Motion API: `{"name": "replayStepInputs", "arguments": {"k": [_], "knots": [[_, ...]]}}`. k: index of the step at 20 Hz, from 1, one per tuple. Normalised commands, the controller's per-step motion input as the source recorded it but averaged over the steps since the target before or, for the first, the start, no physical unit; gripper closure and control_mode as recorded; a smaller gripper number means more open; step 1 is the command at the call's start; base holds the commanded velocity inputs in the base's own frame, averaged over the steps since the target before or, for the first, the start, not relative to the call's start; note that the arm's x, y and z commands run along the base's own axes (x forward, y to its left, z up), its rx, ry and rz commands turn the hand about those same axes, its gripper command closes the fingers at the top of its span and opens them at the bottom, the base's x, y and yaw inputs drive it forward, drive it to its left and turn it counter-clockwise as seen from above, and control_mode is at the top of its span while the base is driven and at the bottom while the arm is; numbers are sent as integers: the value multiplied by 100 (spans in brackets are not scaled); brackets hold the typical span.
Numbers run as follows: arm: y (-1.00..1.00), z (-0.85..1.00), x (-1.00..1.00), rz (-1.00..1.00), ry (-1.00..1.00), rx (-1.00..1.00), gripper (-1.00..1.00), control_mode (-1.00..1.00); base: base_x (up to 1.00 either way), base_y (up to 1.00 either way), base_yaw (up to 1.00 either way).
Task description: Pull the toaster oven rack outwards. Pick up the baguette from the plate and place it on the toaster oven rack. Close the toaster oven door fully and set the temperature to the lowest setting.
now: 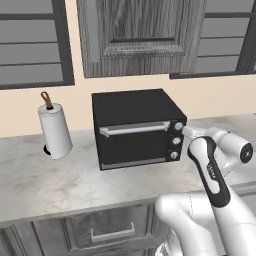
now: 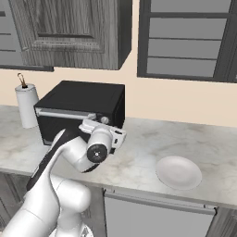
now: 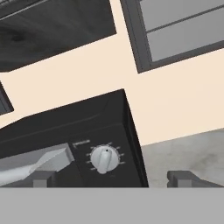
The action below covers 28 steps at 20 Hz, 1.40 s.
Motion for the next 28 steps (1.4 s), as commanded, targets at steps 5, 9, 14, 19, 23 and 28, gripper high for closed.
{"name": "replayStepInputs", "arguments": {"k": [5, 9, 14, 19, 23, 28], "knots": [[10, -12, 32, 0, 0, -1, -100, -100, 0, 0, 0], [2, -8, 41, -1, 0, 0, -100, -100, 0, 0, 0], [3, -23, 22, 0, 0, -2, -100, -100, 0, 0, 0], [15, -23, 5, 0, 0, -4, -100, -100, 0, 0, 0], [25, -4, 11, 0, 0, -1, -100, -100, 0, 0, 0], [28, -12, 15, 0, 0, -1, -100, -100, 0, 0, 0]]}}
